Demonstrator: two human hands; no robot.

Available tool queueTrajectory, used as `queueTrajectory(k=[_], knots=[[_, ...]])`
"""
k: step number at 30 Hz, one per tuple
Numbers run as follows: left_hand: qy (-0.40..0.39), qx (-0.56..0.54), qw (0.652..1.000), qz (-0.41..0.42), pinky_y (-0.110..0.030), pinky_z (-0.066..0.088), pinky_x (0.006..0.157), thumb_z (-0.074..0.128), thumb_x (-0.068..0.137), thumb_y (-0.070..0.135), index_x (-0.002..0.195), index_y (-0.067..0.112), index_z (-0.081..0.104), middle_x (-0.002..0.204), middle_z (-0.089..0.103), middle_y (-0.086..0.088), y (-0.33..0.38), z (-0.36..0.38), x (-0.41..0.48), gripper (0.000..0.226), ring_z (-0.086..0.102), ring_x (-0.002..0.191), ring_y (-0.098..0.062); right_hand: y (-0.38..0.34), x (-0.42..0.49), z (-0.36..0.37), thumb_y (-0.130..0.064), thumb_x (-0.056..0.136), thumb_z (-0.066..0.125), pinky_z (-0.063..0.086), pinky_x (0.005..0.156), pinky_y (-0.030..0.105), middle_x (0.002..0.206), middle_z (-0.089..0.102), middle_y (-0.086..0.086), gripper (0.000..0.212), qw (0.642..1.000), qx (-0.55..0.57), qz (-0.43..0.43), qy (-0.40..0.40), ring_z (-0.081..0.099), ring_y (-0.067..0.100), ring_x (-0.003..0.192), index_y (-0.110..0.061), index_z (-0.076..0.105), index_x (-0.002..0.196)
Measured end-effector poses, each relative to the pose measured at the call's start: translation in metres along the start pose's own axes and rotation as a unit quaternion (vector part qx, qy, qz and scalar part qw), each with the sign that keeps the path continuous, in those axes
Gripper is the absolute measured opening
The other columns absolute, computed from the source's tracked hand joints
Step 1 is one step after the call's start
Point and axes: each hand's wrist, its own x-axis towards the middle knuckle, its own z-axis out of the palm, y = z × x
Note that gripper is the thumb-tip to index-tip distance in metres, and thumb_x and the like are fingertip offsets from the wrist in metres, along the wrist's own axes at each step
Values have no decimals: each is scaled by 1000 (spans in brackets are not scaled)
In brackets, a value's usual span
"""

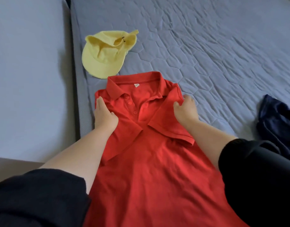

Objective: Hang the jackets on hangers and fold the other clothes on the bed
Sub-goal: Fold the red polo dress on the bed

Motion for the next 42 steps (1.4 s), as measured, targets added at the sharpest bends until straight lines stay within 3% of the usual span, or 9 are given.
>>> queueTrajectory(k=[3, 8, 16, 19, 23, 28, 34, 39, 42], knots=[[23, -111, 988, -103, -41, 27, 115, 47, 87, 3, 147, 12, 30, 148, 35, -13, -3, -5, 34, 63, 35, 136, -31, -6, 34, 6, -18, 88, 56, 40, 82, 27, 108, 55, 6, 46, 995, 61, 78, -23, 57, 25, 103, -6, 44, 131], [-7, -190, 970, -148, -39, 44, 102, 62, 88, 17, 130, 7, 52, 126, 58, -14, -21, -4, 61, 44, 56, 114, -30, 4, 77, 13, -10, 81, 67, 40, 53, 26, 68, 56, 4, 9, 931, 284, 222, -50, 51, 16, 58, -12, 59, 77], [-75, -324, 926, -178, -45, 45, 101, 51, 86, -4, 116, 9, 59, 113, 64, -16, -32, -4, 81, 33, 60, 104, -30, 20, 101, 29, -12, 81, 73, 49, 91, 42, 101, 64, 11, 12, 922, 308, 220, -75, 60, 23, 92, -16, 62, 83], [-93, -401, 892, -186, -34, 51, 81, 46, 88, -9, 93, 14, 61, 83, 67, -7, -29, -20, 78, 28, 59, 81, -22, 17, 93, 26, -10, 82, 72, 49, 88, 38, 88, 61, 7, 19, 928, 306, 203, -60, 58, 19, 77, -19, 56, 78], [-5, -291, 950, -112, -28, 47, 80, 61, 86, 1, 115, 11, 62, 102, 62, -2, -8, -37, 65, 31, 59, 91, -17, 10, 77, 6, -6, 84, 70, 50, 69, 30, 73, 59, 3, 22, 911, 355, 205, -40, 55, 13, 61, -17, 54, 73], [116, -116, 986, 36, -31, 45, 78, 63, 83, 9, 99, 9, 63, 94, 61, -3, 14, -49, 27, 16, 55, 86, -19, -6, 48, -15, 8, 74, 70, 46, 47, 25, 45, 57, -1, 30, 901, 396, 179, 0, 53, 8, 40, -12, 52, 61], [163, -81, 972, 150, -30, 32, 58, 51, 77, -5, 75, 3, 56, 67, 53, 0, 10, -69, -35, 10, 48, 69, -18, -9, -6, -32, 20, 74, 57, 51, 54, 17, 61, 64, -3, 37, 923, 372, 83, -47, 59, 10, 57, -13, 67, 89], [217, 12, 919, 330, -23, 38, 79, 52, 70, -14, 68, 0, 59, 97, 66, -10, -36, -74, -103, 16, 53, 99, -29, 21, -65, -66, 30, 71, 39, 43, 46, 9, 49, 63, -14, 65, 921, 383, 14, -73, 58, -4, 46, -23, 74, 55], [173, 136, 886, 408, -42, 46, 87, 47, 70, -7, 69, 2, 63, 111, 64, -18, -81, -62, -155, 18, 53, 104, -34, 71, -102, -73, 31, 76, 41, 50, 59, 18, 64, 71, -4, 53, 939, 331, 29, -87, 66, 8, 58, -9, 75, 81]])
